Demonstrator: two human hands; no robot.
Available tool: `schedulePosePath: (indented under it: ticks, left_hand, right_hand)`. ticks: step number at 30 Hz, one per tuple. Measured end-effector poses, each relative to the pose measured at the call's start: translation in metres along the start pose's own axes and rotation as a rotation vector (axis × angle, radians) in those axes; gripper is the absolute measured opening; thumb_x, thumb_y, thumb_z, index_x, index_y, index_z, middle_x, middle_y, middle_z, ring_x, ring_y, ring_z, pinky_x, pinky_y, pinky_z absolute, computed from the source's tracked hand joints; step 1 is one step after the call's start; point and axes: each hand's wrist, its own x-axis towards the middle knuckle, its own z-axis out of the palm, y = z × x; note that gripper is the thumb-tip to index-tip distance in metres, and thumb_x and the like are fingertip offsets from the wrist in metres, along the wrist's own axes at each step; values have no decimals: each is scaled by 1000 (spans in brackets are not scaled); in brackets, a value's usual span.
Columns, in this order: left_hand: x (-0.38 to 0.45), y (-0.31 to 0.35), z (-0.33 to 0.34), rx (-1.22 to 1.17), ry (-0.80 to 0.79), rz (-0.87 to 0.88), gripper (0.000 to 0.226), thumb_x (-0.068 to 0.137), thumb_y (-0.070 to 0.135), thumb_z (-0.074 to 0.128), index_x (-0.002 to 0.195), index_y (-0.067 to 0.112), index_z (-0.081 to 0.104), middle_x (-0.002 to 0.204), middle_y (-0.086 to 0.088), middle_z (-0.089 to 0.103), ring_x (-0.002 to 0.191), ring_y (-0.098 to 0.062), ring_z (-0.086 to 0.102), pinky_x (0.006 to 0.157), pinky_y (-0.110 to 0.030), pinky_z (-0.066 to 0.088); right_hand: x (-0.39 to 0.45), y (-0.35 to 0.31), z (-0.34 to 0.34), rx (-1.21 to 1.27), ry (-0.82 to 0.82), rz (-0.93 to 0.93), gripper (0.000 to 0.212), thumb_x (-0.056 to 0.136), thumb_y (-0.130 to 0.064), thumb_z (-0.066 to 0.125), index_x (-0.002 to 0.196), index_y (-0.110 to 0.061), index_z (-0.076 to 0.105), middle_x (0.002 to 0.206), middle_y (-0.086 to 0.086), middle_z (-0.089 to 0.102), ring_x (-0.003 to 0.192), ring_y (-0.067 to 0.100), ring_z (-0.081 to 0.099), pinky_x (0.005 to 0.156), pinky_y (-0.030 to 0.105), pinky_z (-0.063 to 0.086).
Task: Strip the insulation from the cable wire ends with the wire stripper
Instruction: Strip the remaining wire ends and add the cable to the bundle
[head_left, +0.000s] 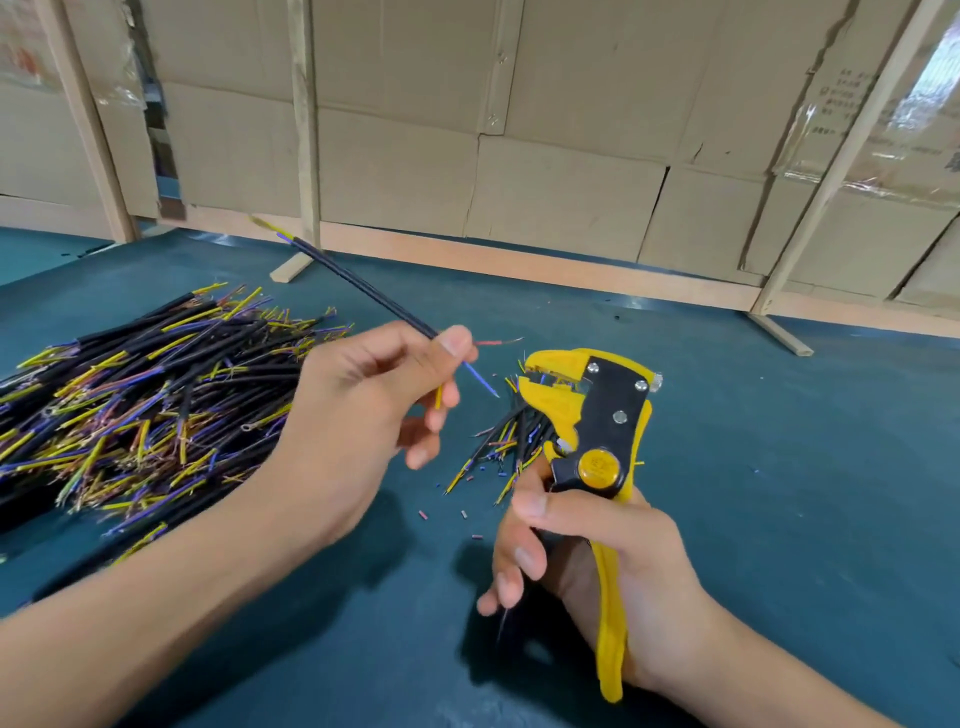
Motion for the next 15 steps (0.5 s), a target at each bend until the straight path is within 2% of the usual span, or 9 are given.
schedulePosePath:
  ticks: [5, 8, 12, 15]
  left_hand:
    - [-3, 1, 3, -159, 41, -96, 26, 85, 33, 68, 81, 8, 63, 76, 2, 64, 55, -12, 41, 42, -21, 29]
    - [-6, -1, 7, -184, 18, -156, 35, 82, 41, 68, 98, 9, 67, 77, 7, 65, 57, -12, 43, 43, -21, 30]
    - [-10, -4, 11, -204, -48, -172, 37, 77, 45, 70, 96, 13, 70, 76, 6, 64, 58, -11, 45, 44, -22, 29]
    - [-11, -7, 12, -153, -22, -143, 31, 77, 45, 71, 89, 16, 75, 78, 4, 65, 58, -11, 45, 44, -23, 30]
  right_hand:
    - [1, -1, -2, 16, -105, 48, 13, 84, -12, 64, 74, -6, 58, 64, 14, 51, 58, 30, 58, 71, 50, 55]
    - [1, -1, -4, 16, -121, 51, 14, 85, -11, 63, 74, -6, 57, 65, 14, 51, 59, 30, 59, 73, 52, 55]
    - [2, -1, -5, 23, -125, 61, 12, 85, -11, 63, 77, -5, 57, 66, 15, 52, 61, 31, 59, 74, 52, 55]
    - [2, 0, -5, 29, -125, 58, 11, 85, -11, 64, 77, -5, 57, 66, 14, 52, 61, 32, 59, 73, 51, 55]
